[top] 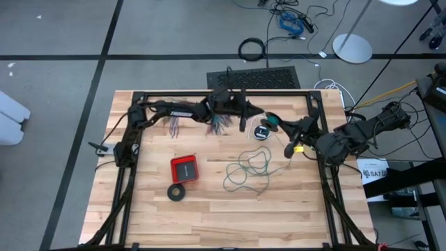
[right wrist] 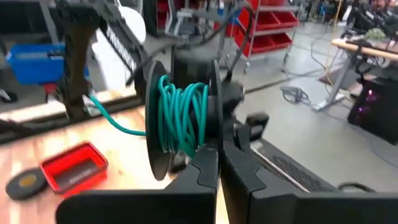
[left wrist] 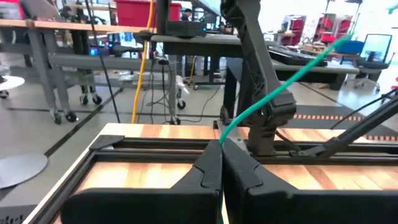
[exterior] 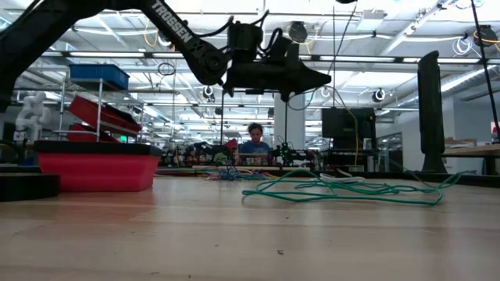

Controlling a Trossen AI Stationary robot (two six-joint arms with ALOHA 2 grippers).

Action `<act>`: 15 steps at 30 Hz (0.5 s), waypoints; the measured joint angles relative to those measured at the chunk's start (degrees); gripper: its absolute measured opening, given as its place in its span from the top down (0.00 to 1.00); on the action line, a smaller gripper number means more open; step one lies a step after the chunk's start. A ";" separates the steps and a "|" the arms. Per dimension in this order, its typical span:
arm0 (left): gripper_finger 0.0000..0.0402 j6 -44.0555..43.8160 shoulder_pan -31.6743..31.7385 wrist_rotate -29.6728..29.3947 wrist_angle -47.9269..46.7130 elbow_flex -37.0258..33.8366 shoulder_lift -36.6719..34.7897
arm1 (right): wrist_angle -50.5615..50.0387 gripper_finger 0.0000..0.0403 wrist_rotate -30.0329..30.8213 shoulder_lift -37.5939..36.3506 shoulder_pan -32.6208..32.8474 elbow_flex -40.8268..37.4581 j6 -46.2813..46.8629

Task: Coil cords
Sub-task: Coil the green wire onto the spool

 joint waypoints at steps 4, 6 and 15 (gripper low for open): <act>1.00 -0.02 0.87 1.98 -2.47 1.58 0.00 | -5.71 1.00 -0.09 0.02 -0.68 0.00 2.99; 1.00 0.76 0.85 2.38 -4.51 2.95 0.00 | -8.09 1.00 -0.24 0.18 -1.42 0.02 3.72; 1.00 4.40 1.51 2.97 -14.14 8.60 -0.05 | -22.63 1.00 -6.20 0.90 -5.51 0.02 10.91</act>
